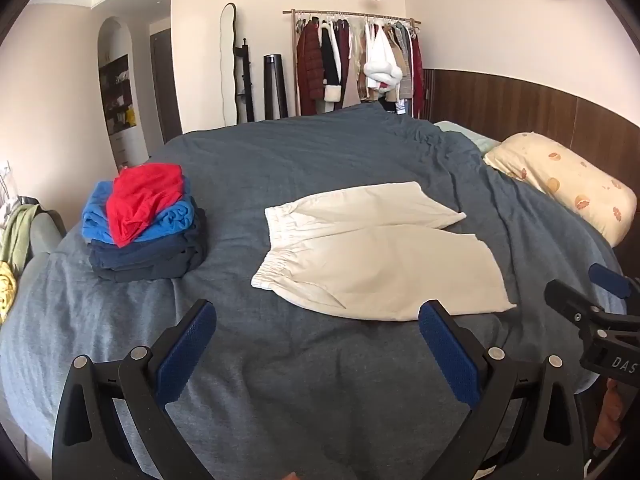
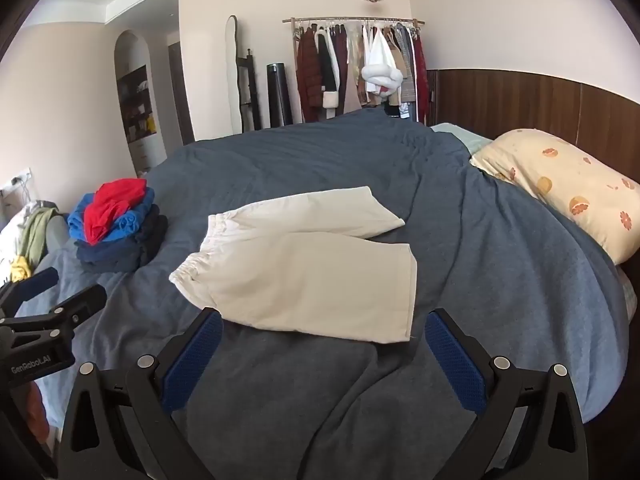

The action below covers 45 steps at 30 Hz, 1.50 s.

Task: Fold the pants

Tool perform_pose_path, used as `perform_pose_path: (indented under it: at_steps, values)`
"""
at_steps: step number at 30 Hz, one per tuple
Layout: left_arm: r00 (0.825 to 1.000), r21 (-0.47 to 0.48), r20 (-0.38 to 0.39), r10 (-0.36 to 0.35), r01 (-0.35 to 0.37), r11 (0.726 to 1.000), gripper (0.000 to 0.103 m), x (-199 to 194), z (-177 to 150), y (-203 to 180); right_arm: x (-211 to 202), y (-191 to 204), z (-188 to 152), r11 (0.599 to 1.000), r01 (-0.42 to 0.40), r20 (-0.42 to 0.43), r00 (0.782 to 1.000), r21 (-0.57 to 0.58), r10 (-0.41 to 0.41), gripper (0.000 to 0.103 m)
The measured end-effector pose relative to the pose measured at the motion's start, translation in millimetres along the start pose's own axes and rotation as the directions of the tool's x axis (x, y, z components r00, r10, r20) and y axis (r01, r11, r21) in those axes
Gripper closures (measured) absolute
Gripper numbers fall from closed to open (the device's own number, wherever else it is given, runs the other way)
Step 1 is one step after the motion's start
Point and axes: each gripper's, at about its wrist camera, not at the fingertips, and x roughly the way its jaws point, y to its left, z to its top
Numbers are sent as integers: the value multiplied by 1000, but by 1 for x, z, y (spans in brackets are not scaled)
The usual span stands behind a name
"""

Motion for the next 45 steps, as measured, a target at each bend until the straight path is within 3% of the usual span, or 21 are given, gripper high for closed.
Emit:
perform_pose_path:
  at_steps: [15,45]
  values:
    - [997,3,65,29,-30,1000,0,-14,1,-1,0,0,0,1000,-6,3,1000,3,6,1]
    - [997,-4,82,15,-15,1000,0,-19,4,1,0,1,0,1000,-15,5,1000,-2,16,1]
